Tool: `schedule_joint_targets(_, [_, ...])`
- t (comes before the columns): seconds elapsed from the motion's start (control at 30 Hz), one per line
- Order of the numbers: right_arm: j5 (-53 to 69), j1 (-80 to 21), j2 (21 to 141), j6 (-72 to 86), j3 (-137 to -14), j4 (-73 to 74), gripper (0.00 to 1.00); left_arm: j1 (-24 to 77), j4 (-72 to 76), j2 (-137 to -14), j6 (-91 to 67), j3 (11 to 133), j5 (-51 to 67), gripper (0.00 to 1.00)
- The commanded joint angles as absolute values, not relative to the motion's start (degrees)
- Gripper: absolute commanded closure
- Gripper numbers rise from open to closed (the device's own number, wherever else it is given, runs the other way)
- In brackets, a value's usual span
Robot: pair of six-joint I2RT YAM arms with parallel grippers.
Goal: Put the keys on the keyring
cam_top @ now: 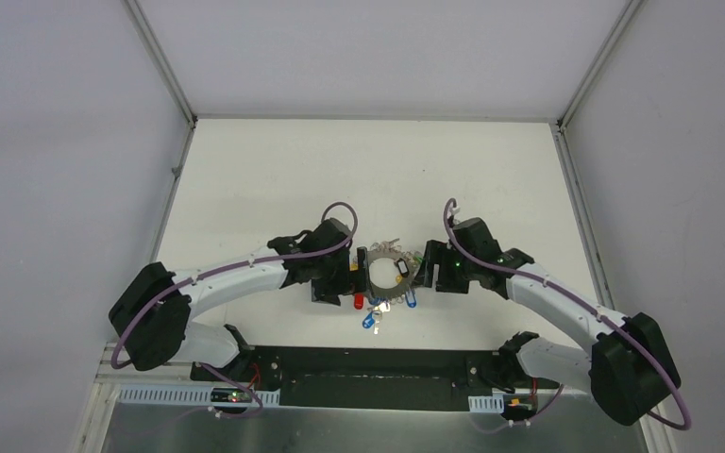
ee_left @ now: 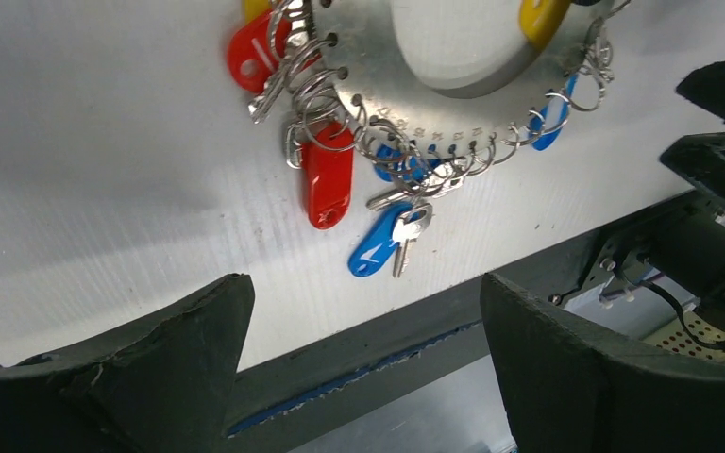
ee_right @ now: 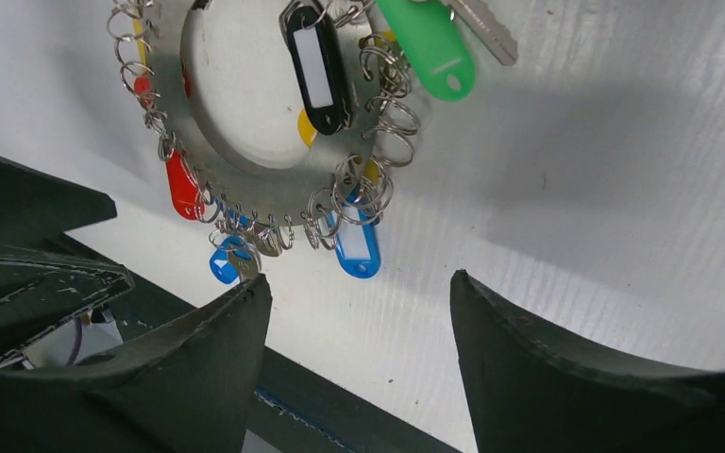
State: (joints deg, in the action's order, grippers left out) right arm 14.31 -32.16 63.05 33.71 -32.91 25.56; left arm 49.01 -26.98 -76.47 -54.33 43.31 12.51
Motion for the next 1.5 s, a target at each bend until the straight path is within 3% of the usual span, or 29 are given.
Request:
schedule_joint_targets(0.0, [17.47,-33.61,65.15,32.24,-36.60,24.21,0.33,48.51,-28.71,-76.99,-51.04,47.88,13.21,0.08])
schedule_joint_targets(0.27, [13.04,-39.72,68.91,31.99,-40.77,27.03,0.43,48.51,-31.31,-73.80,-50.20,48.46,11.09,0.12])
schedule_joint_targets(0.53, [17.64,-42.86,75.00,35.78,-40.96,22.69,0.68,48.48,-33.21,-67.68,-51.22,47.29,5.68,0.13])
schedule_joint_targets(0.73, [16.81,-43.77,81.03,38.46,-41.68,20.13,0.73,48.50,-33.19,-63.02,-52.96,45.29,2.82,0.13])
schedule_joint_targets(0.97, [2.33,-43.50,82.44,37.41,-46.07,27.37,0.78,48.50,-33.20,-60.77,-54.11,43.20,2.94,0.13])
schedule_joint_targets(1.17, [1.15,-40.78,82.25,35.37,-47.63,27.68,0.76,48.47,-33.16,-60.54,-54.74,42.37,3.17,0.13])
schedule_joint_targets(1.47, [9.52,-38.37,76.86,35.20,-45.38,26.98,0.57,48.51,-32.97,-62.39,-55.02,42.69,3.91,0.13])
